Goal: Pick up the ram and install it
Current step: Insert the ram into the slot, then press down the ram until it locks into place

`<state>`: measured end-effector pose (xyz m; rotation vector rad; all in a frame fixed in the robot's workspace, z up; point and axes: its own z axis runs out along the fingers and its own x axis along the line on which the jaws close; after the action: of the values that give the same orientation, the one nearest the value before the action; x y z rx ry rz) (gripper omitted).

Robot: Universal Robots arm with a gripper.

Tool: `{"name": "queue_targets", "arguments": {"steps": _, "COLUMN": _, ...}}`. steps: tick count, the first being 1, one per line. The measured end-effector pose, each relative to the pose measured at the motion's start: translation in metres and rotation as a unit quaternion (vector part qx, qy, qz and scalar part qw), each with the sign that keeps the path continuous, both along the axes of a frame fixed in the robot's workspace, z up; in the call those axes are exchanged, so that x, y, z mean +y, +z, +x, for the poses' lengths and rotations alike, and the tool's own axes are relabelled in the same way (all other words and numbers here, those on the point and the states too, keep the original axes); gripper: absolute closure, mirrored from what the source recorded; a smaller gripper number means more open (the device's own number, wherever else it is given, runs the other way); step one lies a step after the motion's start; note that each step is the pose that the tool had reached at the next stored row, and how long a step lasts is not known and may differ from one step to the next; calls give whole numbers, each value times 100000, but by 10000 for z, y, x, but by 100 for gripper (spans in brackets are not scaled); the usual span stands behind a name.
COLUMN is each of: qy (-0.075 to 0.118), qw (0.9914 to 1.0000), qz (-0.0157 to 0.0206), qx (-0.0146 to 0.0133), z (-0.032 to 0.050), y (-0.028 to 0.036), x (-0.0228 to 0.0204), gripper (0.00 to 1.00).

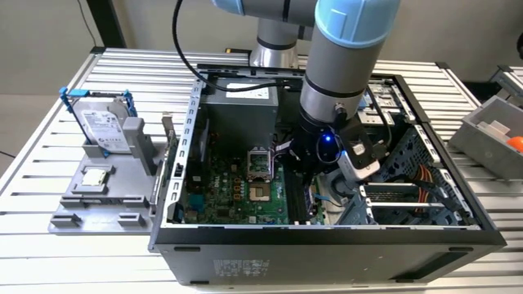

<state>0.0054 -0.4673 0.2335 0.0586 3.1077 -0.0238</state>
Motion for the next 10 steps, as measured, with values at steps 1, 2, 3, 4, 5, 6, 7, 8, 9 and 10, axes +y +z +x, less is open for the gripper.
{"name": "queue_targets", "arguments": {"steps": 1, "qy": 2, "qw": 100000, "qz": 1, "qx": 1, "z": 0, "y": 0, "x": 0, "gripper": 100}}
{"name": "queue_targets", "arguments": {"steps": 2, "qy": 5, "qw": 100000, "qz": -3, "qx": 2, "z": 0, "y": 0, "x": 0, "gripper": 100}}
{"name": "queue_targets", "arguments": {"steps": 3, "qy": 3, "qw": 100000, "qz": 1, "qx": 1, "z": 0, "y": 0, "x": 0, "gripper": 100}}
{"name": "queue_targets", "arguments": {"steps": 4, "qy": 4, "qw": 100000, "qz": -7, "qx": 5, "z": 0, "y": 1, "x": 0, "gripper": 100}}
{"name": "queue_targets", "arguments": {"steps": 5, "qy": 3, "qw": 100000, "qz": -6, "qx": 6, "z": 0, "y": 1, "x": 0, "gripper": 100}}
{"name": "queue_targets", "arguments": {"steps": 6, "qy": 4, "qw": 100000, "qz": -5, "qx": 6, "z": 0, "y": 1, "x": 0, "gripper": 100}}
{"name": "queue_targets", "arguments": {"steps": 7, "qy": 5, "qw": 100000, "qz": -6, "qx": 7, "z": 0, "y": 1, "x": 0, "gripper": 100}}
{"name": "queue_targets", "arguments": {"steps": 8, "qy": 4, "qw": 100000, "qz": -6, "qx": 7, "z": 0, "y": 1, "x": 0, "gripper": 100}}
{"name": "queue_targets", "arguments": {"steps": 9, "qy": 4, "qw": 100000, "qz": -6, "qx": 9, "z": 0, "y": 1, "x": 0, "gripper": 100}}
{"name": "queue_targets", "arguments": {"steps": 10, "qy": 5, "qw": 100000, "qz": -6, "qx": 10, "z": 0, "y": 1, "x": 0, "gripper": 100}}
